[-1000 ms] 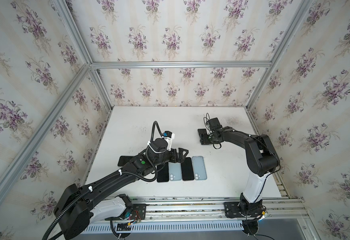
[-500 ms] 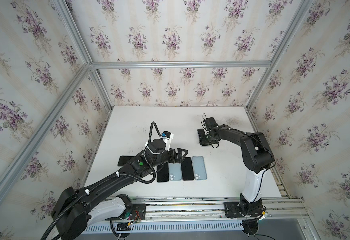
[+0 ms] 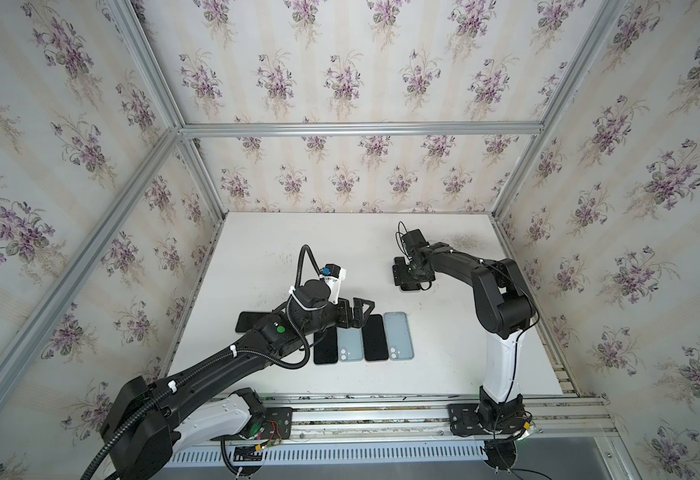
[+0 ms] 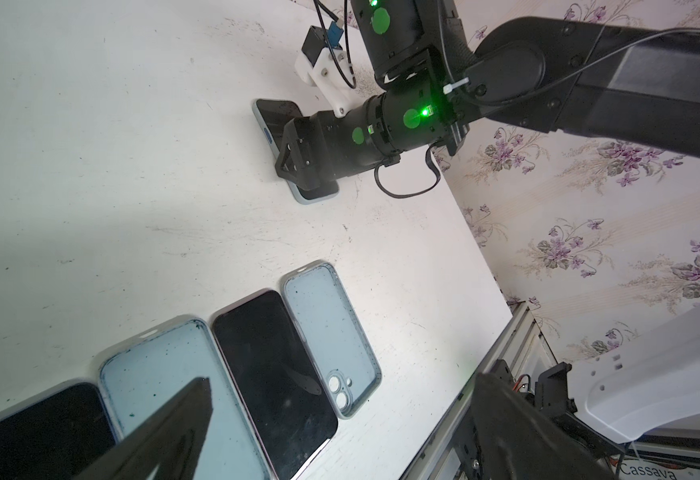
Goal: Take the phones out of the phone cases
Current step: 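Lower the right gripper and close it on the cased black phone, then lift the phone with the right gripper while the left gripper reaches toward it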
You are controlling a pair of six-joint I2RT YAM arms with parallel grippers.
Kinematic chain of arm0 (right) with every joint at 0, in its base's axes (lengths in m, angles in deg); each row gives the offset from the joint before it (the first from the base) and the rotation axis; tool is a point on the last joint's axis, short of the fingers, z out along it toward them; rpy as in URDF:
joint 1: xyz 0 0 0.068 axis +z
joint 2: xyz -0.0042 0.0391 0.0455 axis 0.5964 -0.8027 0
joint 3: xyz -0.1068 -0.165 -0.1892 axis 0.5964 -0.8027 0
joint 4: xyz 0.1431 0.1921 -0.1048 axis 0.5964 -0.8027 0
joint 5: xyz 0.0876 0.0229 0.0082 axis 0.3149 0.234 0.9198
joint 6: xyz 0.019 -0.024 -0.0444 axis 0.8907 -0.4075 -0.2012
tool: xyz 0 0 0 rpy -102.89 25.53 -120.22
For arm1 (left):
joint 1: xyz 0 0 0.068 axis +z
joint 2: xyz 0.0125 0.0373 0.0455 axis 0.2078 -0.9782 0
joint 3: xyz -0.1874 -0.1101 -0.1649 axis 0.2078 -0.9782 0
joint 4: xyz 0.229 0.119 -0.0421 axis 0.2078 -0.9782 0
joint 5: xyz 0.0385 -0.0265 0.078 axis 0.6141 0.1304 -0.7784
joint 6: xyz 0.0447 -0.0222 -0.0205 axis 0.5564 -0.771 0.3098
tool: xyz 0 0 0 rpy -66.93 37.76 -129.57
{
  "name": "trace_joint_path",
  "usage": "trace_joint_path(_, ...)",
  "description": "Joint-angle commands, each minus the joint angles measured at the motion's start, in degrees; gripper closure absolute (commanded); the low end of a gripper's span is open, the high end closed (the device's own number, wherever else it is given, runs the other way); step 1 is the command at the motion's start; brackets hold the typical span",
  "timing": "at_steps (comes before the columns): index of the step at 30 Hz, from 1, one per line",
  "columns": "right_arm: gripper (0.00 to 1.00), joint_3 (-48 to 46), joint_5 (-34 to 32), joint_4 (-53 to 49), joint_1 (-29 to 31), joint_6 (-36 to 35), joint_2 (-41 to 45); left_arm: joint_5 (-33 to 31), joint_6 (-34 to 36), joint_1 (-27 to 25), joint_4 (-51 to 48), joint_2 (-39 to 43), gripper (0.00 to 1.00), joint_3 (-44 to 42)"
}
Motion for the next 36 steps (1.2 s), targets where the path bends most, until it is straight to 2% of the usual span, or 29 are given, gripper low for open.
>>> trace_joint_path(1,0.11,0.42,-1.24,-3.76,0.48,-0.34,-1.57,0.34,0.27,0.04,1.74,0.20,0.00,-0.03)
trace_joint_path(8,0.22,2.04,-1.82,-5.92,0.99,-1.44,-2.67,0.33,0.28,0.04,1.74,1.00,0.00,-0.38)
trace_joint_path(16,0.38,0.82,-1.93,-5.28,1.05,-0.70,-1.08,0.53,0.06,0.04,1.74,1.67,0.00,-0.62)
trace_joint_path(25,0.53,-11.63,0.04,11.14,1.50,-0.86,11.58,2.48,-1.07,0.34,3.48,-0.41,0.00,1.15)
trace_joint_path(36,0.59,-23.89,3.56,26.04,1.75,-1.88,22.56,9.64,-6.51,4.10,12.52,-10.37,0.00,4.85)
